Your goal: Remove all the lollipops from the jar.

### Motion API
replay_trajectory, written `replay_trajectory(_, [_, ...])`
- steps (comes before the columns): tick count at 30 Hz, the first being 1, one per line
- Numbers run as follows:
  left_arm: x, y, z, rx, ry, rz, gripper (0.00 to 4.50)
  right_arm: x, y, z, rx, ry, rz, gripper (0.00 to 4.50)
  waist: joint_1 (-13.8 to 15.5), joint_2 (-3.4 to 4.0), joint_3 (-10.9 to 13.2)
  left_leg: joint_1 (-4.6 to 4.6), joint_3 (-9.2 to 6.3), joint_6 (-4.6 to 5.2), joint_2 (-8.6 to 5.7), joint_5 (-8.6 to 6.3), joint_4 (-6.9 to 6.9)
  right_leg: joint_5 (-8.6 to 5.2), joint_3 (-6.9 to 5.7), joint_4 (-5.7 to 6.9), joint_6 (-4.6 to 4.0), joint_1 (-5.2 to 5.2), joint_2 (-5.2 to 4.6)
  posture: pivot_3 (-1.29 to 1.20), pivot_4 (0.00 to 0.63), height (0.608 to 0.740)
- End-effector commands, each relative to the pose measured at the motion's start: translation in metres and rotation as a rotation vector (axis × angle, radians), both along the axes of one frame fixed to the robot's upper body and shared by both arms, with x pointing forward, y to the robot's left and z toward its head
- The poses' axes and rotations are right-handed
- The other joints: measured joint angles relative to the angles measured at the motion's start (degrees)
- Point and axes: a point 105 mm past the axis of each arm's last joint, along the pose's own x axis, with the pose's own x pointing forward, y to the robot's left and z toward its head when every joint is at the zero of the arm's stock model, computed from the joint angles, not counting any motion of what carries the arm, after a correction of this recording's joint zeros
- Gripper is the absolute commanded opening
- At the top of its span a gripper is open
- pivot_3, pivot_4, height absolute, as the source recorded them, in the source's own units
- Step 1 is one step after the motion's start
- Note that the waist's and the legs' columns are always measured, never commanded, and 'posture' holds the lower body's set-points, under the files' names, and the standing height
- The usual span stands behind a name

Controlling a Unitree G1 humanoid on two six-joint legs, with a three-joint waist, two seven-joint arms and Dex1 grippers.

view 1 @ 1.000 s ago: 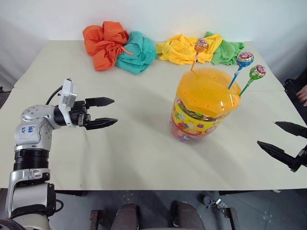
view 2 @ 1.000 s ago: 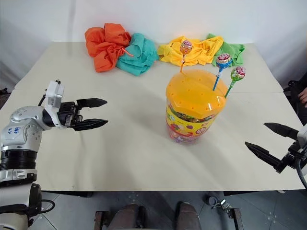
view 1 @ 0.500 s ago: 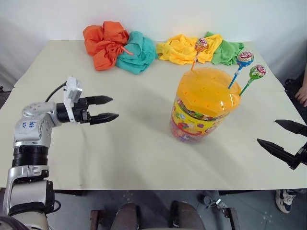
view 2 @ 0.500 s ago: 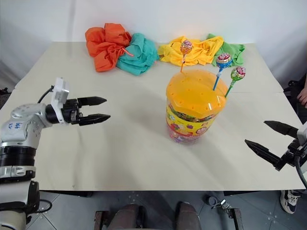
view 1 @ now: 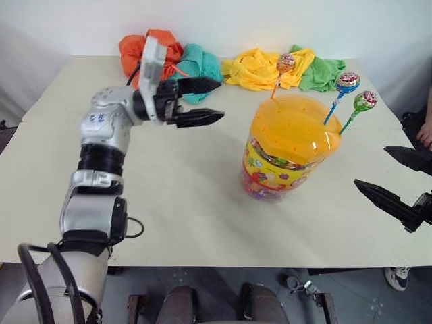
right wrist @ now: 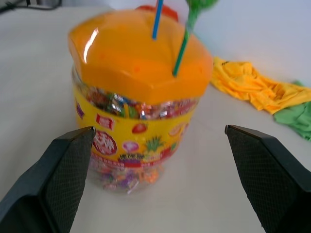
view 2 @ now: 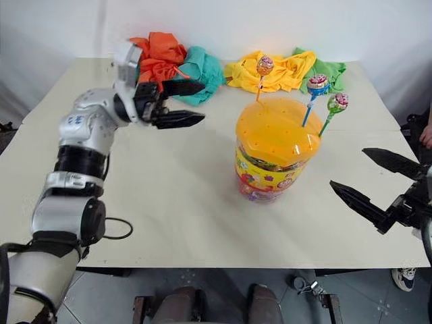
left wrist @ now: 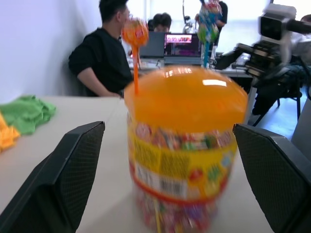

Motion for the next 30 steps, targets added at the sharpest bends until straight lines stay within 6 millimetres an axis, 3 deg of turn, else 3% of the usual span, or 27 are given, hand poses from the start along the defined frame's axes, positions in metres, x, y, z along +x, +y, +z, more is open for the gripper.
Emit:
replay_trajectory(1, [0.007,-0.017,0.017,-0.006,-0.024,0.027,4.5,-0.008,0.005,0.006,0.014,-0.035,-0.028,4.47,-0.17,-0.01,0.01,-0.02,-0.02,0.01,0.0,-0.01,0.0,0.0,-0.02,-0.01,0.0,0.0,0.0,0.0,0.15,0.74])
replay_trajectory(4, [0.01,-0.044,0.023,0.042,-0.017,0.018,4.5,-0.01,0.008,0.001,0.03,-0.04,-0.049,4.47,-0.15,-0.03,0.02,-0.09,-0.04,0.04,-0.01,-0.02,0.02,0.02,-0.05,-0.04,0.04,-0.03,0.0,0.0,0.15,0.74])
replay_trajectory(15, [0.013,-0.089,0.025,0.134,0.0,0.041,4.5,-0.013,0.013,-0.001,0.06,-0.077,-0.089,4.47,-0.13,-0.05,0.03,-0.26,-0.05,0.1,-0.04,-0.05,0.05,0.06,-0.04,-0.09,0.11,-0.16,0.0,0.0,0.15,0.74])
replay_trajectory(20, [0.012,-0.103,0.029,0.13,-0.007,0.053,3.4,-0.014,0.011,0.0,0.062,-0.095,-0.113,4.5,-0.09,-0.06,0.03,-0.28,-0.05,0.13,-0.05,-0.07,0.06,0.07,-0.03,-0.1,0.12,-0.16,0.0,0.0,0.15,0.74])
replay_trajectory(25, [0.012,-0.104,0.033,0.129,-0.006,0.052,1.81,-0.016,0.01,0.0,0.058,-0.107,-0.13,4.5,-0.18,-0.06,0.03,-0.28,-0.04,0.13,-0.05,-0.07,0.06,0.07,-0.04,-0.09,0.12,-0.18,0.0,0.0,0.15,0.74])
replay_trajectory(30, [0.01,-0.104,0.052,0.05,0.0,0.058,0.21,-0.015,0.008,0.002,0.053,-0.118,-0.134,4.5,-0.15,-0.07,0.04,-0.28,-0.05,0.13,-0.05,-0.07,0.06,0.07,-0.03,-0.09,0.12,-0.18,0.0,0.0,0.15,0.74])
